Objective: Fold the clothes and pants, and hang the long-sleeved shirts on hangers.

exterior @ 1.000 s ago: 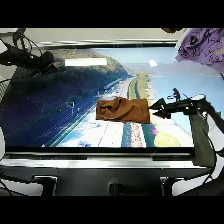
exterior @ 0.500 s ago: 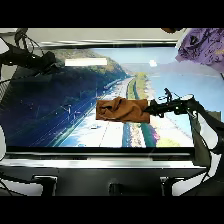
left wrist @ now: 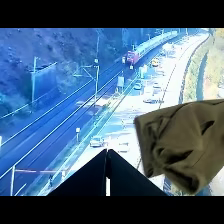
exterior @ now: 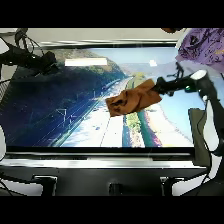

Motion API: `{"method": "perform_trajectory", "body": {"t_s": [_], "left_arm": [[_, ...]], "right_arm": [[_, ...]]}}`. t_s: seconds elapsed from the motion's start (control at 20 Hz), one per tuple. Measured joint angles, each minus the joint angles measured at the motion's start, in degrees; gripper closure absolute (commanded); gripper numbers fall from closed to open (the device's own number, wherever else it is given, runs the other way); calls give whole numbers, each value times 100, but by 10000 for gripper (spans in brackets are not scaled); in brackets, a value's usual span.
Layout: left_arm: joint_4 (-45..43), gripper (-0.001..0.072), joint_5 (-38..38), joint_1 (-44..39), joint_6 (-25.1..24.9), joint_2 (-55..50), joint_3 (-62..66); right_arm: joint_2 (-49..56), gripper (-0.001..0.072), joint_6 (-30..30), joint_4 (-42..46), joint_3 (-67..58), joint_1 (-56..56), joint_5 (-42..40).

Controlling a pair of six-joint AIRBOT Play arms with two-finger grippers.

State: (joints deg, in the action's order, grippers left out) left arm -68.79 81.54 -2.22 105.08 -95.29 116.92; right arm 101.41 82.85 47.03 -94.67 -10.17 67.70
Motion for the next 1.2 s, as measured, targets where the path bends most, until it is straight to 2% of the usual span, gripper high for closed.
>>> {"method": "perform_trajectory", "body": {"t_s": [0.15,0.5,0.9,1.2], "left_arm": [[0,693,0,0,0,0,0],[26,693,17,-17,4,0,0],[44,693,15,-129,11,0,0],[46,693,17,-155,81,0,0]], "right_arm": [[0,687,662,363,-754,-297,7],[-46,688,1674,590,-1880,-1233,129],[-334,688,2736,743,-2109,-2083,-175],[-623,688,3740,1394,-2120,-2503,-481]]}}
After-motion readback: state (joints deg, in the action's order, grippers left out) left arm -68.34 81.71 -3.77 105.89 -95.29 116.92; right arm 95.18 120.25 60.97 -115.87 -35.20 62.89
